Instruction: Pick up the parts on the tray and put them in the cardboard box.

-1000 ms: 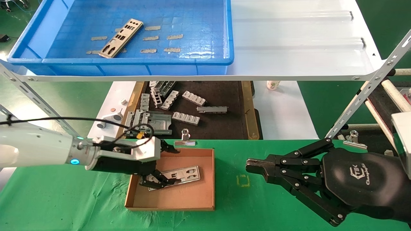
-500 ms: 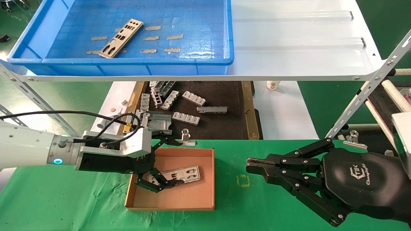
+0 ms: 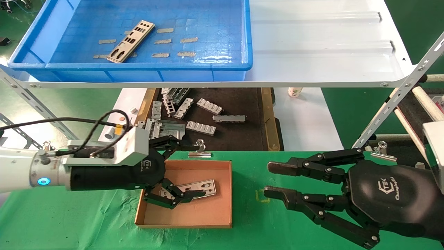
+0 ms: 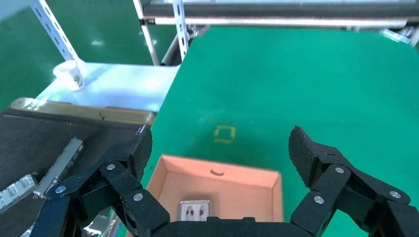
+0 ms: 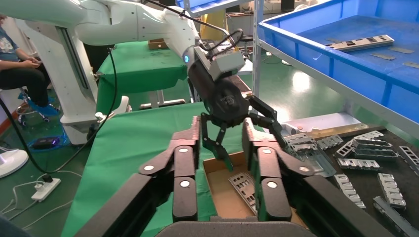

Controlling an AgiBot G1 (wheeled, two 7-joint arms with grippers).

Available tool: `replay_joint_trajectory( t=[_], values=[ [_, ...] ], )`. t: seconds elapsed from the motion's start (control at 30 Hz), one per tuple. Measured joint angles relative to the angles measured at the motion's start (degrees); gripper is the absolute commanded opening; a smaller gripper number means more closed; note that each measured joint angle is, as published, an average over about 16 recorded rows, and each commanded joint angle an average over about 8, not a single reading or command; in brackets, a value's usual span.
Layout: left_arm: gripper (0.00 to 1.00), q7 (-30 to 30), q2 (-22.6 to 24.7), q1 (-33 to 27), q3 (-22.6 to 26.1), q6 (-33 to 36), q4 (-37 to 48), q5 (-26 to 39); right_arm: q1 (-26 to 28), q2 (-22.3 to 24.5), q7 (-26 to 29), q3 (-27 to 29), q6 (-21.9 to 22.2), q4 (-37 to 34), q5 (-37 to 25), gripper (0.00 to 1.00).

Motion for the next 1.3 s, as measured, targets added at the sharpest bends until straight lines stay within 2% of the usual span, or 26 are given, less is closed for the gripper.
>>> replay_joint_trajectory(
  t=[1.0,1.3],
  values=[
    [1.00,-18.0,-11.5,15.4,-19.6,3.5,-25.3,-11.1,0.0,0.0,0.0,0.0,0.0,0.0,0.0,1.00],
    [1.00,-22.0,-14.2,19.0,-24.2,4.3,-31.2,-13.7,0.0,0.0,0.0,0.0,0.0,0.0,0.0,1.00]
  ],
)
